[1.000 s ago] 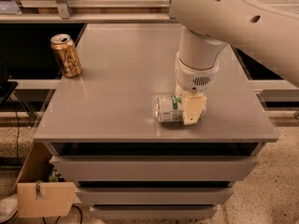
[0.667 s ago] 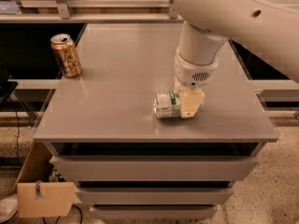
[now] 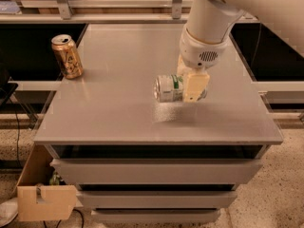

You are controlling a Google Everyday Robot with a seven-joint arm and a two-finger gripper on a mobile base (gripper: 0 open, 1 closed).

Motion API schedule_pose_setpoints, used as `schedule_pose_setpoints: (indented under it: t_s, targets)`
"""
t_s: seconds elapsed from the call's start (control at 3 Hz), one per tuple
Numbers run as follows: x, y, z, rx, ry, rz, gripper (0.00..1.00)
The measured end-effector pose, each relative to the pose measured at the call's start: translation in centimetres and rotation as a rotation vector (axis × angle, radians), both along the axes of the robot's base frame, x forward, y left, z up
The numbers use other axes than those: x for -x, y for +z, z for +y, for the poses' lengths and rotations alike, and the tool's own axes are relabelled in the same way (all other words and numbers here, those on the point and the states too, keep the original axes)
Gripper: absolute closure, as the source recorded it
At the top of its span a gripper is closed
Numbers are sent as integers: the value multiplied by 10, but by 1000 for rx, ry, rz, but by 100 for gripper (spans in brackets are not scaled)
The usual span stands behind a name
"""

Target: Pick 7up can

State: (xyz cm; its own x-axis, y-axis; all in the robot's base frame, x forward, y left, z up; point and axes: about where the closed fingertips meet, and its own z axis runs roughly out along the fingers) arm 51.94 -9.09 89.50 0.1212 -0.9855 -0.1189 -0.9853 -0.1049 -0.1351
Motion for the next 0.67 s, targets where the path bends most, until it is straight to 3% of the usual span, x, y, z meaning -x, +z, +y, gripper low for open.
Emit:
schedule_pose_setpoints:
  t_s: [0.33,0.67]
  targets:
    - [-4,38,12,-22,27,-51,100]
    - [-3,41,14,-24,31,-48,100]
